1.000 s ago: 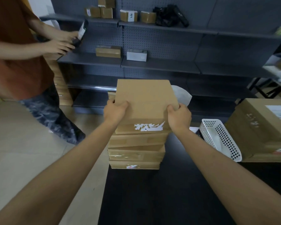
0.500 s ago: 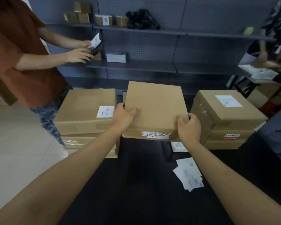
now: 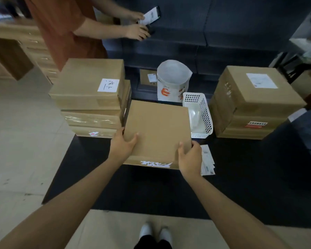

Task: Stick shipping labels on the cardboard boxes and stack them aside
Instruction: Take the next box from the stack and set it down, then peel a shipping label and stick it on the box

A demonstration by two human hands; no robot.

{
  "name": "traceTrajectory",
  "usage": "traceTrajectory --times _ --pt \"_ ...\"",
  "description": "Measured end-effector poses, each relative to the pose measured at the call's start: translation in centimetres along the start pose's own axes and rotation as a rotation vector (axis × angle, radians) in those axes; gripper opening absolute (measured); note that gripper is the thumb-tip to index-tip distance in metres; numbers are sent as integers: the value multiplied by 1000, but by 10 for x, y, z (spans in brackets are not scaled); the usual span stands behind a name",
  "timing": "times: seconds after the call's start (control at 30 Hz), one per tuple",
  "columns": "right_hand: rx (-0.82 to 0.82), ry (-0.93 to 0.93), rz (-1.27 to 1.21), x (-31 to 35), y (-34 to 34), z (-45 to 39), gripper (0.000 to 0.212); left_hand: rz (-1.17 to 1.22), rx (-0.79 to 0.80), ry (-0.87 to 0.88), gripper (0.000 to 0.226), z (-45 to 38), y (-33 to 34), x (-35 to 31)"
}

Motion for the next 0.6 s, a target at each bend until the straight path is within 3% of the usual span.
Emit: traceTrajectory --times 0.37,0.6 --pt "147 71 123 -84 22 56 52 -82 127 -136 68 52 20 113" --pt "166 48 170 -93 23 60 56 -62 116 -135 67 55 20 118"
Point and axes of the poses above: each hand's wrist, its own z-axis away from the middle knuckle, its own y-axis out of the palm, x = y × z, the point moved 4 cm from there along -z, towards the middle knuckle, and after that the axes turned 8 degrees about -x, right-handed, at the moved point
